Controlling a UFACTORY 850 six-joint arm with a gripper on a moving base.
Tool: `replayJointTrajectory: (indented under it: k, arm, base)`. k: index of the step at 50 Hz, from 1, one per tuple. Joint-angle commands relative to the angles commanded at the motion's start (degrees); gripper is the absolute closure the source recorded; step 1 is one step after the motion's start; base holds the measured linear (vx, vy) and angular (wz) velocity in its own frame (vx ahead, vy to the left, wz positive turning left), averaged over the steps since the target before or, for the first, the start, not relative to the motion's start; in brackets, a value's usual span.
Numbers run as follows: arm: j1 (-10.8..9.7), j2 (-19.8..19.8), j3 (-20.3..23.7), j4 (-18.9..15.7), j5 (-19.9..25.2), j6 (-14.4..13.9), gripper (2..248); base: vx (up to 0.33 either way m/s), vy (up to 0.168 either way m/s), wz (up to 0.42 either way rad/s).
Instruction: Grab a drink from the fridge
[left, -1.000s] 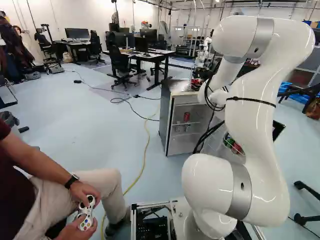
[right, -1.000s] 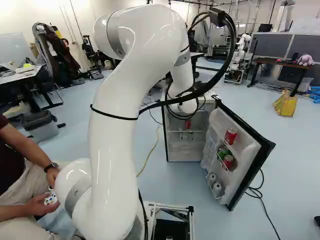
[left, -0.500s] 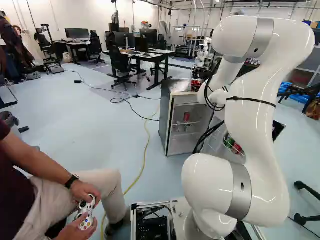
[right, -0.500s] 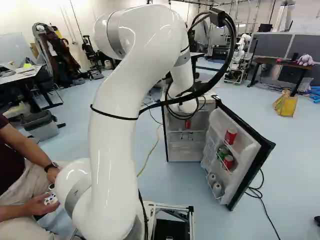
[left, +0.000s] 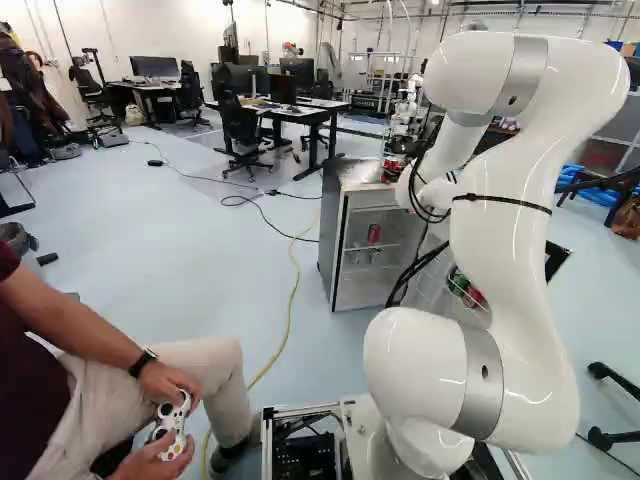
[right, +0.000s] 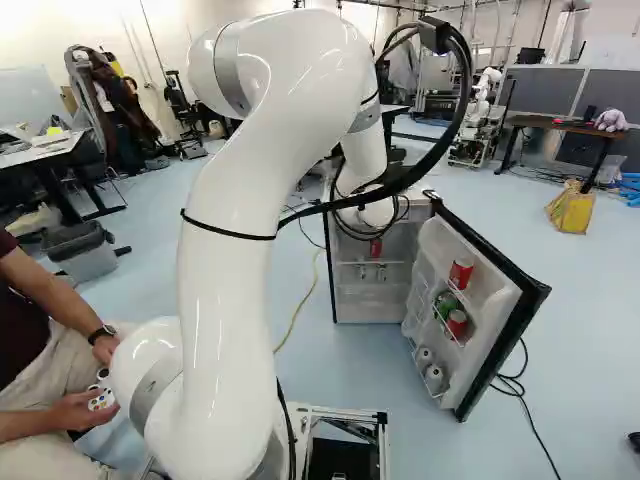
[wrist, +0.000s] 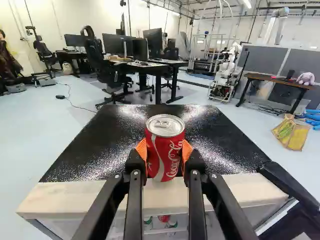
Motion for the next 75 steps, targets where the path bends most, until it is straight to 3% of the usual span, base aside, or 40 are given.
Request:
replayJointTrajectory:
  k: [40,41,45,46,51,52,56,57,61,62,66,67,75]
  arm:
    - [0.00,0.00,0.00,0.00,0.00,0.06,163]
    - [0.00,0.00,0.00,0.00,0.00,0.06,152]
    - [0.00,0.00,0.00,0.00,0.00,0.06,152]
    - [0.00,0.00,0.00,0.00,0.00,0.06,121]
    - [0.00,0.00,0.00,0.00,0.00,0.06,121]
    - [0.00,0.00,0.00,0.00,0.00,0.06,87]
    - [0.00,0.00,0.00,0.00,0.00,0.06,87]
    - [0.00,0.00,0.00,0.00,0.00,0.06,51]
    - [0.00,0.00,0.00,0.00,0.00,0.06,51]
    - [0.00,0.00,0.00,0.00,0.00,0.06,15]
    - [-0.03,0.15,0.20,0.00,0.00,0.06,15]
    - [-0.04,0.24,0.33,0.00,0.00,0.06,3]
    - [-0.19,1.71,2.32,0.00,0.00,0.06,3]
  base:
    - [0.000,0.000,0.000]
    - [0.000,0.000,0.000]
    - [0.000,0.000,0.000]
    - [0.000,0.000,0.000]
    - [0.000,0.000,0.000]
    - [0.000,0.000,0.000]
    - [0.000,0.000,0.000]
    - [0.000,0.000,0.000]
    - [0.000,0.000,0.000]
    - [0.000,0.000,0.000]
    - [0.000,0.000,0.000]
    - [0.000,0.000,0.000]
    - [0.000,0.000,0.000]
